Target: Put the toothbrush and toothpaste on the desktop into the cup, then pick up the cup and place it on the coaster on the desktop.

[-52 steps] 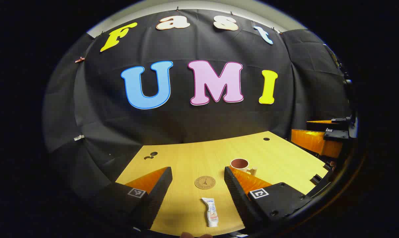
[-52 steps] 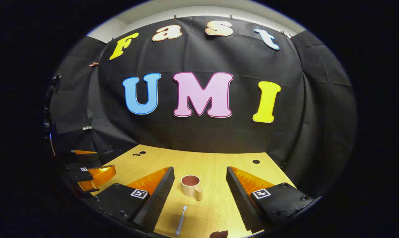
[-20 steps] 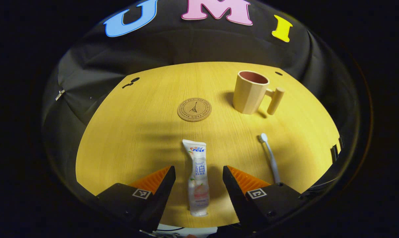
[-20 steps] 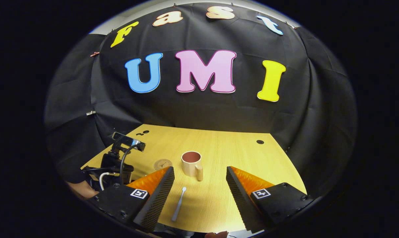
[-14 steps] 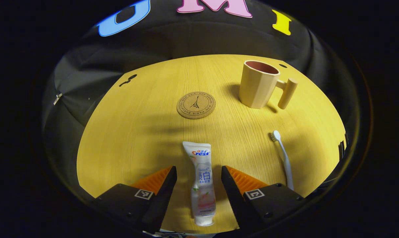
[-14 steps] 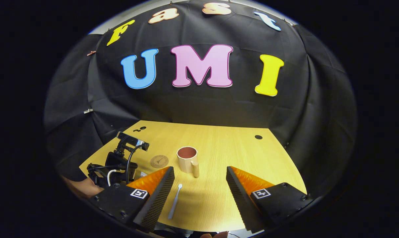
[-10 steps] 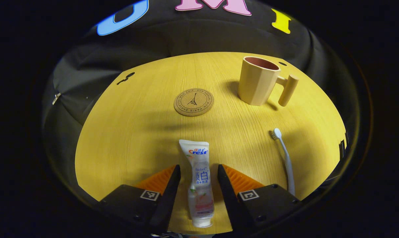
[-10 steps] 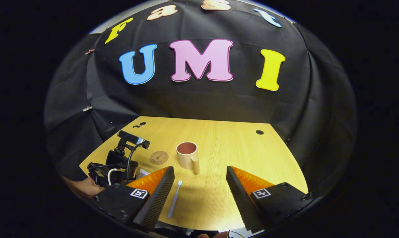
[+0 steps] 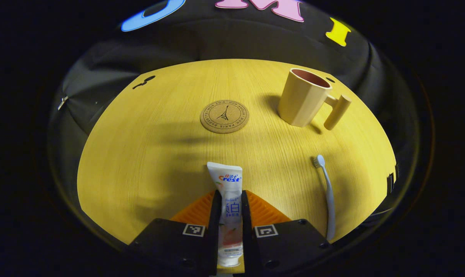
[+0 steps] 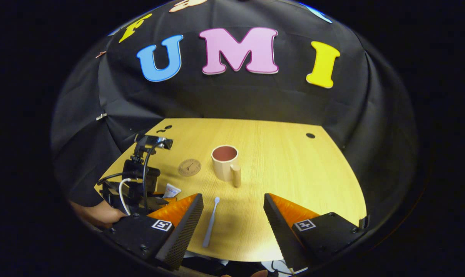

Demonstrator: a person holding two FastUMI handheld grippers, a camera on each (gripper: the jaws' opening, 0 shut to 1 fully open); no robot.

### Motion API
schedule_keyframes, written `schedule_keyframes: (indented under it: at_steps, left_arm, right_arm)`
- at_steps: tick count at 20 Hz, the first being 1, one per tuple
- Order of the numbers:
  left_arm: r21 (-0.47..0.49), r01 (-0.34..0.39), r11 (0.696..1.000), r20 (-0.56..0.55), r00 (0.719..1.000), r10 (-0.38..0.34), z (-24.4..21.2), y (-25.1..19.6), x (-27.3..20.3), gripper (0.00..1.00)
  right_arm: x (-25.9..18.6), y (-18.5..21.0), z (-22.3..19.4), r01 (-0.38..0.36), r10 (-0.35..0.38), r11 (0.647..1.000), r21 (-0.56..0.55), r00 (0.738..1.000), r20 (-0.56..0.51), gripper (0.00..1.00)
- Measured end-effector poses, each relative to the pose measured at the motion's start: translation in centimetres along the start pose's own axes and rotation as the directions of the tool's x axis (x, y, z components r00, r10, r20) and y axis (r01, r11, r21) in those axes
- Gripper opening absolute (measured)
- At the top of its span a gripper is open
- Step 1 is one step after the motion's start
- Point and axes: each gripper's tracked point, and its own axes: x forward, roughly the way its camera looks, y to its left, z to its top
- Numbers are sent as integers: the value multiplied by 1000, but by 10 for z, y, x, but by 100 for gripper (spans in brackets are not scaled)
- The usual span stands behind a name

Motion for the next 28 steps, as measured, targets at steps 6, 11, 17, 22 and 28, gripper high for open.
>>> schedule_keyframes:
  at_steps: [6,11,17,22,28]
  left_arm:
    - [-23,141,990,27,990,-141,8,-4,-26,19]
    - [-24,157,987,107,982,-153,24,16,-71,18]
    - [-79,172,982,132,978,-161,13,39,-113,18]
    - [-98,151,984,117,983,-140,-9,56,-123,19]
    - [-121,129,984,96,988,-118,-29,66,-126,14]
  right_arm:
    - [32,19,-46,3,2,999,33,990,-141,93]
    - [62,39,-75,-6,11,1000,22,978,-210,92]
    - [96,52,-98,13,-8,1000,16,960,-280,88]
    - [116,55,-116,52,-41,998,24,942,-334,75]
    - [128,56,-129,69,-56,997,19,919,-390,57]
